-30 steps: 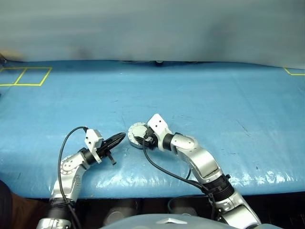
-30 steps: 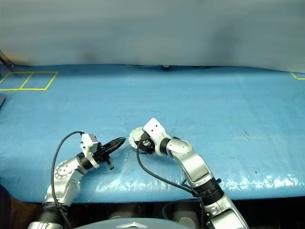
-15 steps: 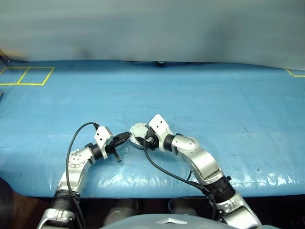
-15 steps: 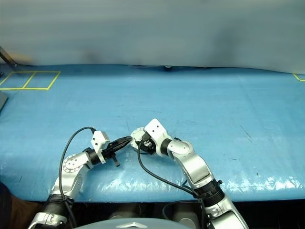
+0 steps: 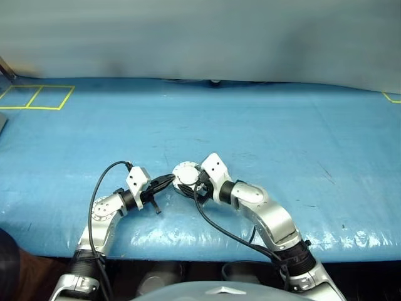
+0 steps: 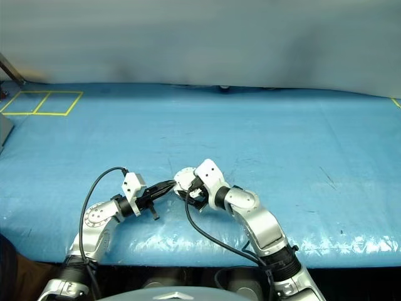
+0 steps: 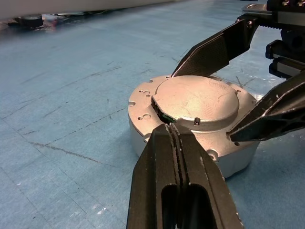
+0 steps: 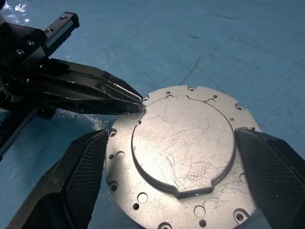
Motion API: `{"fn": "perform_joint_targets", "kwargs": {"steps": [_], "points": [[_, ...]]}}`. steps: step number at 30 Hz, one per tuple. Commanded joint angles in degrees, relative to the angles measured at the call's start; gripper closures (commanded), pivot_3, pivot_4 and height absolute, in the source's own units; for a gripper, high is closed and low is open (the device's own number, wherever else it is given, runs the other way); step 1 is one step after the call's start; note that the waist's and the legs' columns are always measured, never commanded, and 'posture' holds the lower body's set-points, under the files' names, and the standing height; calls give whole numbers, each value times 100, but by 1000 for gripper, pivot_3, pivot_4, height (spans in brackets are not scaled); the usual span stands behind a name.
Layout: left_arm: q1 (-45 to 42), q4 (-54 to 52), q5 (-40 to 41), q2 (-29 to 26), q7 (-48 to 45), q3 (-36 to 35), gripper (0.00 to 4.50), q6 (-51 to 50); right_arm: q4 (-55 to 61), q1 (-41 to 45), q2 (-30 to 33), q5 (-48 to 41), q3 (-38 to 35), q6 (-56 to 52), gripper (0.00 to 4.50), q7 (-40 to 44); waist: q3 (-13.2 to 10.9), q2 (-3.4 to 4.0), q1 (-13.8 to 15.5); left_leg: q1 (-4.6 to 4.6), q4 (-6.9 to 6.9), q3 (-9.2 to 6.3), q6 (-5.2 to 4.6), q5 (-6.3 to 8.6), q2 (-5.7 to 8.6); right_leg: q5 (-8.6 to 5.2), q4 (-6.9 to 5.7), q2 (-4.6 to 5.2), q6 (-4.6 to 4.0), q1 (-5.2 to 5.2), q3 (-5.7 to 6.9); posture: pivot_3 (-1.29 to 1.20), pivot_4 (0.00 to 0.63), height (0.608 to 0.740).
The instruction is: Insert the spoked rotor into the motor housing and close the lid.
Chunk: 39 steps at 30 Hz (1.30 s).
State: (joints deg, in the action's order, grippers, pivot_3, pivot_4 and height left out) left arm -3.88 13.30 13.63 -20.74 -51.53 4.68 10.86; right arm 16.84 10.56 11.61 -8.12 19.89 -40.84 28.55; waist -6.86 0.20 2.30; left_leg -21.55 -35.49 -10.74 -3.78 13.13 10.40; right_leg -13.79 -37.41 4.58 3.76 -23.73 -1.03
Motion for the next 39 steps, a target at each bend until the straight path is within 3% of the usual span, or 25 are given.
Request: {"fn": "perform_joint_targets", "kwargs": {"steps": [1, 13, 26, 29, 36, 37, 39], "points": [[117, 164, -189, -33, -3, 160, 4500, -102, 219, -110, -48, -262, -211, -314, 58, -48, -3, 5, 4, -1, 3, -2, 0, 0, 0, 2, 8, -1, 3, 0, 1, 0, 150, 740], [150, 139, -175, -6, 1, 199, 4500, -101, 744, -346, -714, -1530, -1520, -1090, 58, -492, -26, 23, 26, -13, 21, -9, -15, 24, 6, 32, 60, -1, -14, -1, 5, 0, 150, 740], [230, -189, -185, -21, 93, 234, 4500, -257, 717, -778, -1160, -2990, -2396, -2090, 58, -804, -49, 41, 13, -14, 19, -4, -7, 38, 5, 26, 71, -1, -10, 0, 0, 0, 150, 740], [222, -205, -185, -25, 109, 232, 4500, -272, 618, -764, -1241, -3243, -2526, -2261, 701, -896, -51, 43, 14, -14, 18, -5, -29, 51, 5, 26, 68, -1, -10, 0, 1, 0, 150, 740], [229, -241, -181, -26, 129, 240, 4500, -290, 348, -756, -1398, -3811, -2849, -2551, 2964, -1014, -54, 43, -9, -14, 19, -3, -7, 38, 5, 26, 69, -1, -10, -1, 0, 0, 150, 740], [234, -248, -180, -26, 131, 240, 4500, -293, 322, -753, -1404, -3858, -2876, -2575, 3195, -1037, -54, 43, -11, -14, 19, -3, -7, 38, 5, 26, 69, -1, -10, -1, -1, 0, 150, 740], [236, -257, -178, -22, 136, 240, 4500, -302, 255, -756, -1362, -3873, -2869, -2600, 3246, -1067, -54, 43, -11, -14, 17, -2, -8, 39, 5, 26, 67, -1, -10, 0, -1, 0, 150, 740]]}}
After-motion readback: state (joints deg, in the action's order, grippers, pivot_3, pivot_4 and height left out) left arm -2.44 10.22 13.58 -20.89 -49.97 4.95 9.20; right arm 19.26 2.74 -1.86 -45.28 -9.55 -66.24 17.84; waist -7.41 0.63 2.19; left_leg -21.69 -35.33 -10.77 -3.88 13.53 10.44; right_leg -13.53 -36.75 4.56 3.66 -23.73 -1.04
